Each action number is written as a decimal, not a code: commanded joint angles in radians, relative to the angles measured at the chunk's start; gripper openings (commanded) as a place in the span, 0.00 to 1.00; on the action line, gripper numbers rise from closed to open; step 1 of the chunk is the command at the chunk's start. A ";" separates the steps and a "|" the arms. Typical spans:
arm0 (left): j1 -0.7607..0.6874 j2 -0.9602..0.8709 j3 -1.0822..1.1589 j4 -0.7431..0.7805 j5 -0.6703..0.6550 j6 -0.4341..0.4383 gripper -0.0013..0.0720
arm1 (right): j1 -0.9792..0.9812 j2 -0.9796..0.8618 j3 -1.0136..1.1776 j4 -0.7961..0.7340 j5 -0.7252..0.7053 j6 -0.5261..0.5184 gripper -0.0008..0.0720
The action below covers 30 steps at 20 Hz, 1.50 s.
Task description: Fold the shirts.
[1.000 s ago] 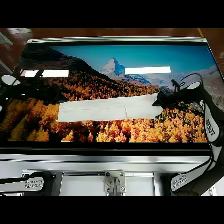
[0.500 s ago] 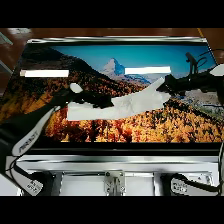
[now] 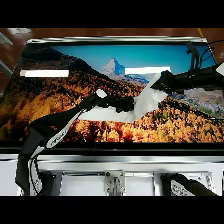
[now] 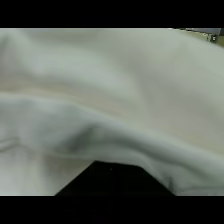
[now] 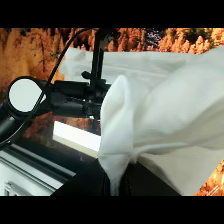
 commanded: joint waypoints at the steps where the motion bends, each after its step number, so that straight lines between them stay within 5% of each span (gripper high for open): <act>1: 0.059 0.071 0.025 0.236 -0.010 -0.073 0.07 | 0.095 -0.007 0.000 0.001 -0.096 0.024 0.08; 6: 0.382 0.346 0.025 0.881 -0.273 -0.232 0.07 | 0.335 -0.144 0.001 0.010 -0.338 0.023 0.08; 11: 0.761 0.679 0.025 0.987 -0.395 -0.232 0.07 | 0.576 -0.383 0.001 0.105 -0.618 0.017 0.09; 12: 0.810 0.740 0.025 0.987 -0.395 -0.232 0.07 | 0.606 -0.439 0.001 0.185 -0.681 0.015 0.19; 13: 0.843 0.790 0.025 0.987 -0.395 -0.232 0.07 | 0.624 -0.489 0.001 0.312 -0.714 -0.025 0.56; 14: 0.866 0.834 0.025 0.987 -0.396 -0.231 0.07 | 0.628 -0.521 0.001 0.431 -0.718 -0.108 0.83; 16: 0.883 0.902 0.025 0.988 -0.407 -0.227 0.07 | 0.608 -0.542 0.001 0.547 -0.697 -0.185 0.84; 19: 0.868 0.935 0.024 0.985 -0.433 -0.211 0.07 | 0.505 -0.512 0.001 0.472 -0.535 -0.183 0.84; 26: 0.819 0.934 -0.012 0.984 -0.436 -0.201 0.07 | 0.136 -0.446 -0.021 -0.196 -0.050 0.072 0.89; 30: 0.764 0.933 -0.024 0.984 -0.436 -0.202 0.07 | 0.114 -0.498 -0.122 -0.127 -0.110 0.022 0.89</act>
